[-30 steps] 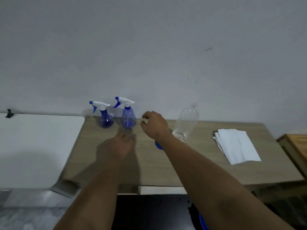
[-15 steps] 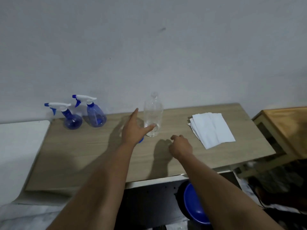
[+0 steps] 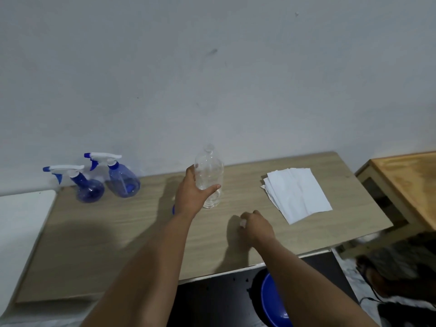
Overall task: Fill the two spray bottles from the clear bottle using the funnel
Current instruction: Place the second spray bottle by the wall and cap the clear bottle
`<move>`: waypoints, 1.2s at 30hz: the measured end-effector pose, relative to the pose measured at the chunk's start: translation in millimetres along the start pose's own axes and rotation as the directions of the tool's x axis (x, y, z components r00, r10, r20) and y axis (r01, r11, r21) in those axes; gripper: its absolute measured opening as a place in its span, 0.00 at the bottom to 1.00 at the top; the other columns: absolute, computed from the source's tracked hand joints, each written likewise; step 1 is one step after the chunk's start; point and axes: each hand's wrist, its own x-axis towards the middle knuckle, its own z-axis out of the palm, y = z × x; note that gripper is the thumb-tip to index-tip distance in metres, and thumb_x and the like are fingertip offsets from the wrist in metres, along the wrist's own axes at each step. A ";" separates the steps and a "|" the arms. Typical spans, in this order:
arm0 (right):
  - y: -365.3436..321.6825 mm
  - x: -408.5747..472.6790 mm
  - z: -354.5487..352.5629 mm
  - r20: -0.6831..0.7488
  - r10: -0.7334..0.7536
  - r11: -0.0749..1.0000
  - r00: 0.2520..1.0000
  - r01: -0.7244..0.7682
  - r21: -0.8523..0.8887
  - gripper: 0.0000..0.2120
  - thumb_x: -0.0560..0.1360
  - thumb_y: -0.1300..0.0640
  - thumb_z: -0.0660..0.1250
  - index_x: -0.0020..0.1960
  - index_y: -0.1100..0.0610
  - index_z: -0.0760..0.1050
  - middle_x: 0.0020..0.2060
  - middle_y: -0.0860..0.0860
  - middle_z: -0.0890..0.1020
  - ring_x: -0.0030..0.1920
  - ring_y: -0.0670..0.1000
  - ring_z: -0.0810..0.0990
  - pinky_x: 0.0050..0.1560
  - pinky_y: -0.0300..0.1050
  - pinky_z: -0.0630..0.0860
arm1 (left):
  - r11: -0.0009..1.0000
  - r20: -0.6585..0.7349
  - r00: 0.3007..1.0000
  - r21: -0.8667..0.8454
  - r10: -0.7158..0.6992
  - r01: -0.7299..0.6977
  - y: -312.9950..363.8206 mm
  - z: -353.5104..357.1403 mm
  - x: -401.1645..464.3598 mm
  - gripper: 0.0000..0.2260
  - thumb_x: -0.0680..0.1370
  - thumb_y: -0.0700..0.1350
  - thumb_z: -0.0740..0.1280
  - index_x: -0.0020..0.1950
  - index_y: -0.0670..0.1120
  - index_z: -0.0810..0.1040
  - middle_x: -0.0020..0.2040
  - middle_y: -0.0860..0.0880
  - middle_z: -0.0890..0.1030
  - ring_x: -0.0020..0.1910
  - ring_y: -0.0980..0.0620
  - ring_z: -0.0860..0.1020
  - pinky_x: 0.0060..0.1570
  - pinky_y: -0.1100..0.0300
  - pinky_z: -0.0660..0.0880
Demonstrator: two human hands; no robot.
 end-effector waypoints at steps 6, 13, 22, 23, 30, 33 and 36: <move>-48.7 10.6 -92.2 -0.351 0.109 0.836 0.930 0.105 0.539 0.12 0.71 0.45 0.71 0.49 0.52 0.81 0.43 0.47 0.85 0.47 0.51 0.84 0.51 0.45 0.78 | 0.998 0.049 0.999 0.060 0.006 -0.008 6.5 -3.6 -7.7 0.37 0.58 0.64 0.80 0.63 0.62 0.68 0.59 0.62 0.79 0.58 0.57 0.79 0.56 0.50 0.78; -123.0 -11.0 -175.7 -0.557 -0.155 0.444 0.816 0.561 0.699 0.07 0.71 0.55 0.79 0.45 0.56 0.83 0.41 0.48 0.86 0.40 0.48 0.83 0.46 0.43 0.82 | 0.996 0.100 0.995 0.082 -0.026 0.018 4.8 -6.8 -11.3 0.36 0.56 0.65 0.80 0.59 0.62 0.69 0.54 0.63 0.81 0.53 0.58 0.81 0.54 0.50 0.79; -119.9 -27.3 -149.9 -0.535 -0.324 0.572 0.780 0.612 0.546 0.08 0.73 0.58 0.77 0.52 0.54 0.85 0.48 0.44 0.88 0.52 0.44 0.86 0.59 0.52 0.82 | 0.998 0.139 0.989 0.040 -0.051 0.045 -0.1 -5.8 -8.1 0.39 0.56 0.65 0.79 0.63 0.63 0.67 0.56 0.61 0.81 0.55 0.53 0.81 0.55 0.47 0.79; -119.1 -27.7 -148.8 -0.539 -0.325 0.567 0.777 0.616 0.547 0.09 0.73 0.58 0.77 0.53 0.55 0.85 0.49 0.44 0.87 0.53 0.44 0.86 0.59 0.52 0.82 | 0.999 0.142 0.989 0.026 -0.049 0.045 -0.7 -5.7 -7.6 0.39 0.56 0.65 0.80 0.63 0.63 0.68 0.57 0.61 0.81 0.56 0.53 0.81 0.56 0.47 0.79; -121.4 -22.3 -156.4 -0.421 -0.427 0.631 0.800 0.597 0.495 0.14 0.78 0.57 0.74 0.64 0.54 0.83 0.56 0.48 0.82 0.59 0.46 0.82 0.65 0.48 0.79 | 0.998 0.157 0.986 -0.015 -0.052 0.055 -5.6 -6.8 -3.0 0.42 0.54 0.64 0.81 0.64 0.63 0.68 0.60 0.62 0.79 0.61 0.54 0.79 0.61 0.47 0.76; -118.5 -19.7 -161.3 -0.360 -0.434 0.630 0.826 0.564 0.534 0.14 0.78 0.57 0.75 0.63 0.55 0.83 0.57 0.48 0.85 0.60 0.47 0.83 0.66 0.51 0.79 | 0.998 0.170 0.984 -0.025 -0.046 0.051 -5.2 -9.0 -3.8 0.41 0.54 0.63 0.81 0.63 0.64 0.68 0.60 0.62 0.79 0.60 0.54 0.79 0.61 0.47 0.76; -117.6 -19.9 -157.8 -0.382 -0.385 0.618 0.840 0.542 0.569 0.13 0.75 0.56 0.78 0.58 0.54 0.83 0.54 0.47 0.86 0.57 0.46 0.85 0.64 0.50 0.80 | 0.999 0.176 0.983 -0.005 -0.044 0.046 -1.9 -10.0 -6.4 0.40 0.55 0.63 0.80 0.63 0.64 0.68 0.60 0.62 0.79 0.60 0.53 0.79 0.61 0.47 0.76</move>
